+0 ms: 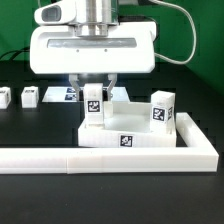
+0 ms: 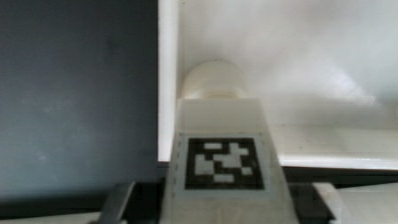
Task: Assemble square table
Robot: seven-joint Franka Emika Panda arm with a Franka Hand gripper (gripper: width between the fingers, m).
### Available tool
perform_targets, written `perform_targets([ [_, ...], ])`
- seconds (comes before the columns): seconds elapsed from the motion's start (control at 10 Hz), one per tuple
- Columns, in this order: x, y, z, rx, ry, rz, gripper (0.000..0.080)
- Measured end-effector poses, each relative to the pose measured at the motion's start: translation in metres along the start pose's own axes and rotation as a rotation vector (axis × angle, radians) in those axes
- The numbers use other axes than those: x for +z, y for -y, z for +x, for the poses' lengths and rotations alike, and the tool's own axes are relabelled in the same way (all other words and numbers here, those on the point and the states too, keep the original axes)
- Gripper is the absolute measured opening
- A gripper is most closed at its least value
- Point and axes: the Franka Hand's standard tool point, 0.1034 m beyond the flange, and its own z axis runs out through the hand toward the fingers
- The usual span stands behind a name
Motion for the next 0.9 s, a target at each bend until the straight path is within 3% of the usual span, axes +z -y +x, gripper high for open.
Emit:
perform_targets([
  [0.4, 0.001, 0.025, -0.006, 0.365, -0.008, 0.009, 0.029],
  [0.9, 0.002, 0.026, -0.006, 0.813, -0.023, -0.002, 0.0291],
])
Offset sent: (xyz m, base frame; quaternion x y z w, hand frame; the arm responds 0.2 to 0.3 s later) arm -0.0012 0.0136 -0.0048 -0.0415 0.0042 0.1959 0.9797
